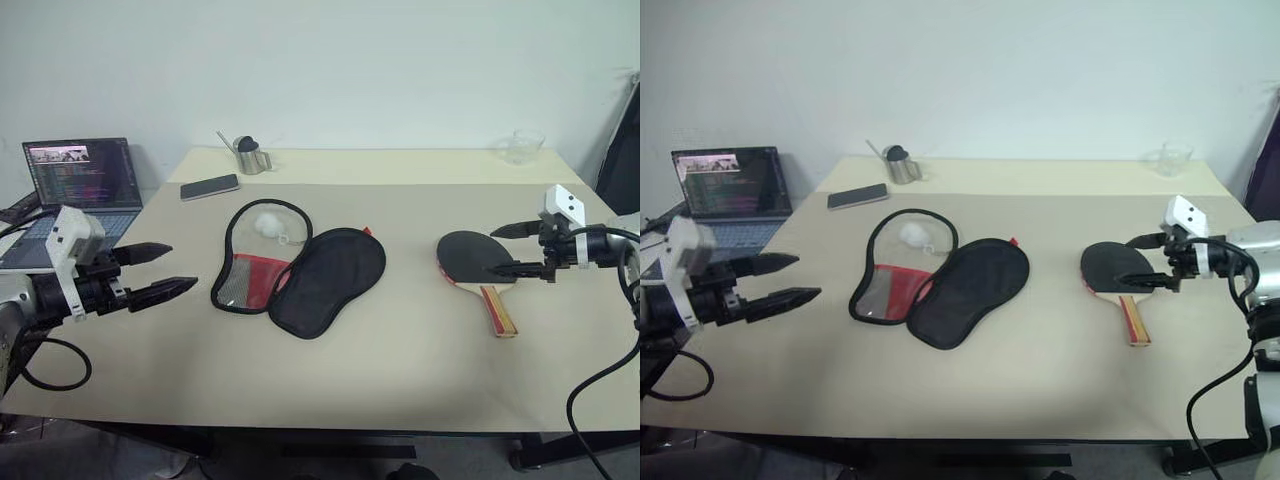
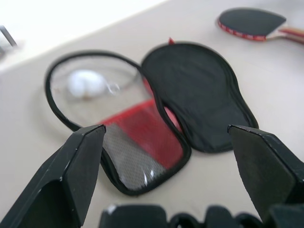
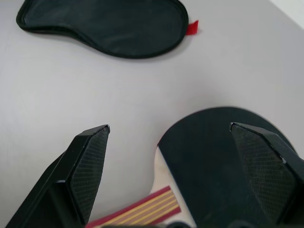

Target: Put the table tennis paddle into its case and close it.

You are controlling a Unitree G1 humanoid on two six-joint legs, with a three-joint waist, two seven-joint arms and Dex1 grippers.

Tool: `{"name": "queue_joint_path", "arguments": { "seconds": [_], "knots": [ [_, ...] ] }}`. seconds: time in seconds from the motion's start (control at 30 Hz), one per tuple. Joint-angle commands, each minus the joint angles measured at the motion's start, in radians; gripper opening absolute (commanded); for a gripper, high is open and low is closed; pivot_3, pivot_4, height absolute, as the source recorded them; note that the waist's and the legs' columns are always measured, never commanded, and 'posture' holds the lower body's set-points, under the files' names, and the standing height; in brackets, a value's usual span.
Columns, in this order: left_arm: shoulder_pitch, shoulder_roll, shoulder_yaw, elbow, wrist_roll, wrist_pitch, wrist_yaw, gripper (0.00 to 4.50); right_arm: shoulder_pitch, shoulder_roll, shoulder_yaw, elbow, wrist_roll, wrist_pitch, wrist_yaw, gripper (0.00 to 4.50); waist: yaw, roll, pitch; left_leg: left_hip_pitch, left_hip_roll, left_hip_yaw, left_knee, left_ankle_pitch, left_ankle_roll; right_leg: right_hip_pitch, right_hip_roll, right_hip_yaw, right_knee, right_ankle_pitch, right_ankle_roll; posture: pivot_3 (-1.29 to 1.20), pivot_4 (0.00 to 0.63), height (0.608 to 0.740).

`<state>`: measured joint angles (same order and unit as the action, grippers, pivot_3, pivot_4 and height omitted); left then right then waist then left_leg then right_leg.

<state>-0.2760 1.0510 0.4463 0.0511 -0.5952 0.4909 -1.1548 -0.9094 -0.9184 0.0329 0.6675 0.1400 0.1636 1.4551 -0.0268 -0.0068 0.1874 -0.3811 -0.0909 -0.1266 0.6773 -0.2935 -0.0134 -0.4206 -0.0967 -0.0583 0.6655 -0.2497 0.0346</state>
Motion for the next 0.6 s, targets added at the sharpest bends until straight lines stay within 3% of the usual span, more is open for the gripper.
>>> {"name": "queue_joint_path", "arguments": {
  "seconds": [0.03,0.43,0.6],
  "knots": [
    [-0.043,-0.012,-0.009,0.016,0.01,-0.039,0.006,4.5,0.017,-0.027,-0.051,-0.059,0.033,0.01,-0.015,4.46,0.001,0.0,0.0,0.0,0.0,0.0,0.0,0.0,0.0,0.0,0.0,0.0,0.0,0.0,0.0,0.0,0.15,0.74],
    [-0.014,0.013,0.019,0.012,0.004,-0.014,-0.01,4.5,0.021,-0.02,-0.054,-0.083,0.046,0.021,-0.033,4.46,-0.004,0.0,0.0,0.0,0.0,0.001,0.0,0.0,0.0,0.0,0.0,0.001,0.0,0.0,0.0,0.0,0.15,0.74],
    [-0.027,0.001,-0.023,0.038,0.024,-0.028,-0.014,4.5,0.036,-0.024,-0.051,-0.083,0.046,0.033,-0.04,4.46,-0.002,0.0,0.0,0.0,0.0,0.001,0.0,0.0,0.0,0.0,0.0,0.001,0.0,0.0,0.0,0.0,0.15,0.74]
  ]
}}
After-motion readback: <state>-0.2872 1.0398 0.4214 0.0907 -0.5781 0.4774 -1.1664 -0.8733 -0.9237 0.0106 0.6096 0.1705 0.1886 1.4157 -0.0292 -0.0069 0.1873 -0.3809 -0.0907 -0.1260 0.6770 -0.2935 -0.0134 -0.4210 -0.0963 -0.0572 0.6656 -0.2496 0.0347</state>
